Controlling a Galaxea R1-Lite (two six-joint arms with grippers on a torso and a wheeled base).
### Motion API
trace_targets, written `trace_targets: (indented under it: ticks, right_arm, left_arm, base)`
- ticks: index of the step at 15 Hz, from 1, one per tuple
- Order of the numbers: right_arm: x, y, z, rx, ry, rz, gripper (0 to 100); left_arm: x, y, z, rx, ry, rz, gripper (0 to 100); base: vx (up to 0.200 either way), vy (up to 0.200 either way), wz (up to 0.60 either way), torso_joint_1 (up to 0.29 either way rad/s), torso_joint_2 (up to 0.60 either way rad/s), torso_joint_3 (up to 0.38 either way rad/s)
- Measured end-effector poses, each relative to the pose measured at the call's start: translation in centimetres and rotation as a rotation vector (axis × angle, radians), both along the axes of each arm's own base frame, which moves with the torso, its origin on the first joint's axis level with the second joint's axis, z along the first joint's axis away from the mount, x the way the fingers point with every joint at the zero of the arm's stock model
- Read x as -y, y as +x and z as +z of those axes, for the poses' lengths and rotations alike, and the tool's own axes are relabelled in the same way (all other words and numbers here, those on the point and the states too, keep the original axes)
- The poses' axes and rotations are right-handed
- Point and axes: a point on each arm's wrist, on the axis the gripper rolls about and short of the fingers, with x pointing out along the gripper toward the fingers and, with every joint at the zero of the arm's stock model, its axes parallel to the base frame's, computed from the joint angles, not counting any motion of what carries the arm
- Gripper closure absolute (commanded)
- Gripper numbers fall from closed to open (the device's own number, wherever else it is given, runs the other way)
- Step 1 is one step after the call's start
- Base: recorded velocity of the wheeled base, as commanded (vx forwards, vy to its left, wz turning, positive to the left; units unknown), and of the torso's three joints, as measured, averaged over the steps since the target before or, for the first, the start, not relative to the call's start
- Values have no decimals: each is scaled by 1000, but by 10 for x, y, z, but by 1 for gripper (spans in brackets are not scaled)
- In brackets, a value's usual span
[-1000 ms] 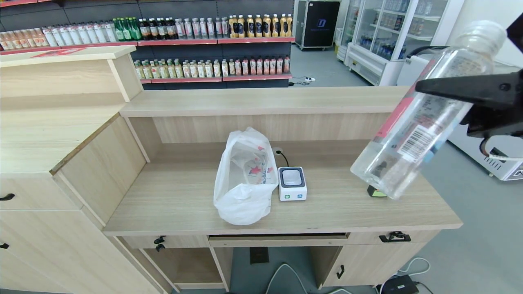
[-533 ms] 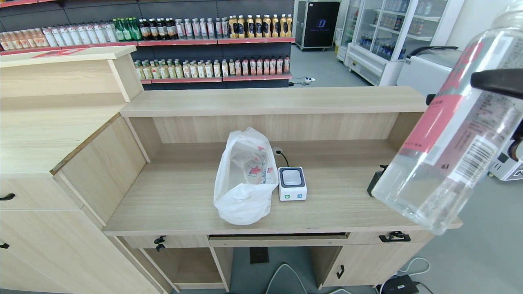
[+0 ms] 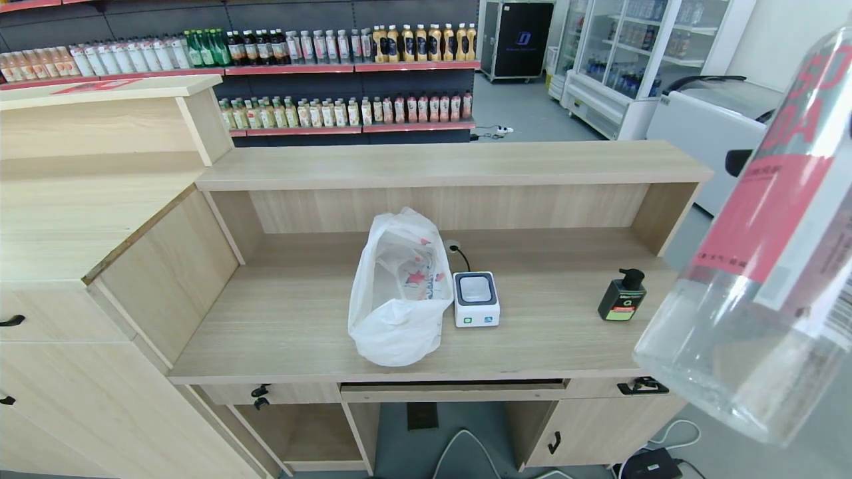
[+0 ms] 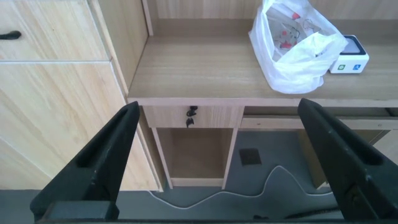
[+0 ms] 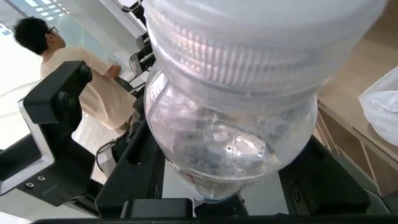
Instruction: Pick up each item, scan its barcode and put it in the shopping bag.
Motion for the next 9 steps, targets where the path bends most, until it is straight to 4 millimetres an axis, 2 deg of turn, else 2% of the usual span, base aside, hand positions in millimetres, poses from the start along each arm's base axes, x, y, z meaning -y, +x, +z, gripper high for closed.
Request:
trace_targets:
  ticks: [9]
  right_arm:
    - [6,-17,-14,-37,-16,-1,100]
  left_arm:
    - [0,0,0,1,0,0,0]
  base:
    - [0,0,0,0,0,0]
